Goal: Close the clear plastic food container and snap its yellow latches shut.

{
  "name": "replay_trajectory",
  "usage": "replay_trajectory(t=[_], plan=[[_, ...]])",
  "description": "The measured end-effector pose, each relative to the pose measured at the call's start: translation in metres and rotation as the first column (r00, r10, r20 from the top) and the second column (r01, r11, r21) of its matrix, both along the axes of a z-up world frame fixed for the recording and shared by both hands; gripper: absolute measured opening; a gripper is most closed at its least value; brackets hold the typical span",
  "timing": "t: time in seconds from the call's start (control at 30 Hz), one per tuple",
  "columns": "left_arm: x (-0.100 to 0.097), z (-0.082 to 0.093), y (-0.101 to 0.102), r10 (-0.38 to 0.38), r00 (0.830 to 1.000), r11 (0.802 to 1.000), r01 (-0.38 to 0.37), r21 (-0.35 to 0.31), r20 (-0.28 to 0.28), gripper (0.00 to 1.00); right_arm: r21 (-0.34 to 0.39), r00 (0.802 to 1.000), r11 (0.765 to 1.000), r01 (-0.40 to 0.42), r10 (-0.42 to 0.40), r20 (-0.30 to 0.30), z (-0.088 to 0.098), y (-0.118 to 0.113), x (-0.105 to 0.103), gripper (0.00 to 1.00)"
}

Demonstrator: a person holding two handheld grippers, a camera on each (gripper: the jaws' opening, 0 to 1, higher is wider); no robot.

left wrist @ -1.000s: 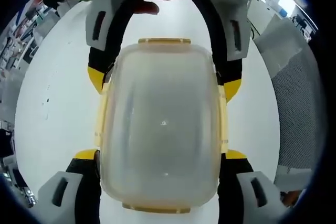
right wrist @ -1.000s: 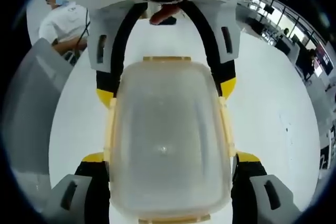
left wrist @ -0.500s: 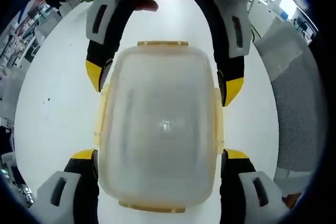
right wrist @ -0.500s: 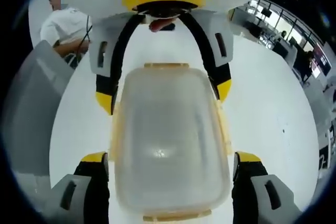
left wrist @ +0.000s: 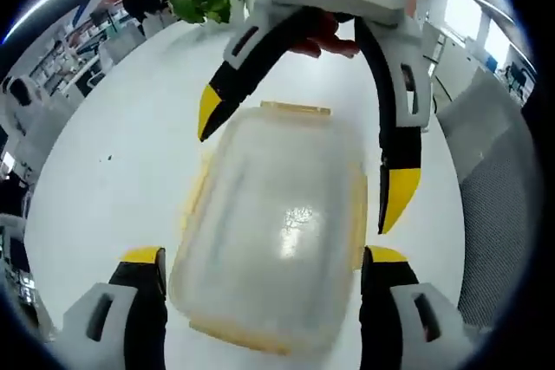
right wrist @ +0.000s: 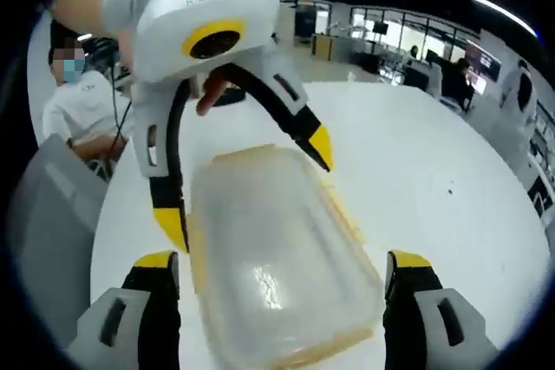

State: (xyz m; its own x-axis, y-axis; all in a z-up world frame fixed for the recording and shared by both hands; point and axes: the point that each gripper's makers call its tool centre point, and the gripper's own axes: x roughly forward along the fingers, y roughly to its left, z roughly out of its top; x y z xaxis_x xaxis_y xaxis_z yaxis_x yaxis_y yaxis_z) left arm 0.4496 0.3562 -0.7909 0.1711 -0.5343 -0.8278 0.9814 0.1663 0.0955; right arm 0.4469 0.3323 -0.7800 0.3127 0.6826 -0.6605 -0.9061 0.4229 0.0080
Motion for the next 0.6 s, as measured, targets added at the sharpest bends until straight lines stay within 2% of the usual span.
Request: replay_trajectory(t=[0.23, 0.37, 0.5, 0.6], plan=[[-0.002, 0.003, 0.003, 0.051, 0.998, 0.997, -0.049, -0.064, 0.029, 0.94, 0.044, 0.997, 0.996, 0.08, -0.081, 0.019, 0.005, -0.006, 0.002, 0.99], [-0.001, 0.008, 0.001, 0.096, 0.994, 0.989, -0.089, -0.12, 0.051, 0.94, 0.077, 0.989, 0.987, 0.139, -0.142, 0.041, 0.009, -0.012, 0.005, 0.98], [0.0, 0.012, 0.003, 0.136, 0.988, 0.981, -0.125, -0.146, 0.071, 0.93, 0.115, 0.978, 0.974, 0.193, -0.2, 0.051, 0.013, -0.017, 0.006, 0.98], [0.004, 0.016, 0.006, 0.156, 0.981, 0.977, -0.136, -0.164, 0.117, 0.93, 0.124, 0.974, 0.97, 0.211, -0.219, 0.054, 0.014, -0.019, 0.004, 0.97]])
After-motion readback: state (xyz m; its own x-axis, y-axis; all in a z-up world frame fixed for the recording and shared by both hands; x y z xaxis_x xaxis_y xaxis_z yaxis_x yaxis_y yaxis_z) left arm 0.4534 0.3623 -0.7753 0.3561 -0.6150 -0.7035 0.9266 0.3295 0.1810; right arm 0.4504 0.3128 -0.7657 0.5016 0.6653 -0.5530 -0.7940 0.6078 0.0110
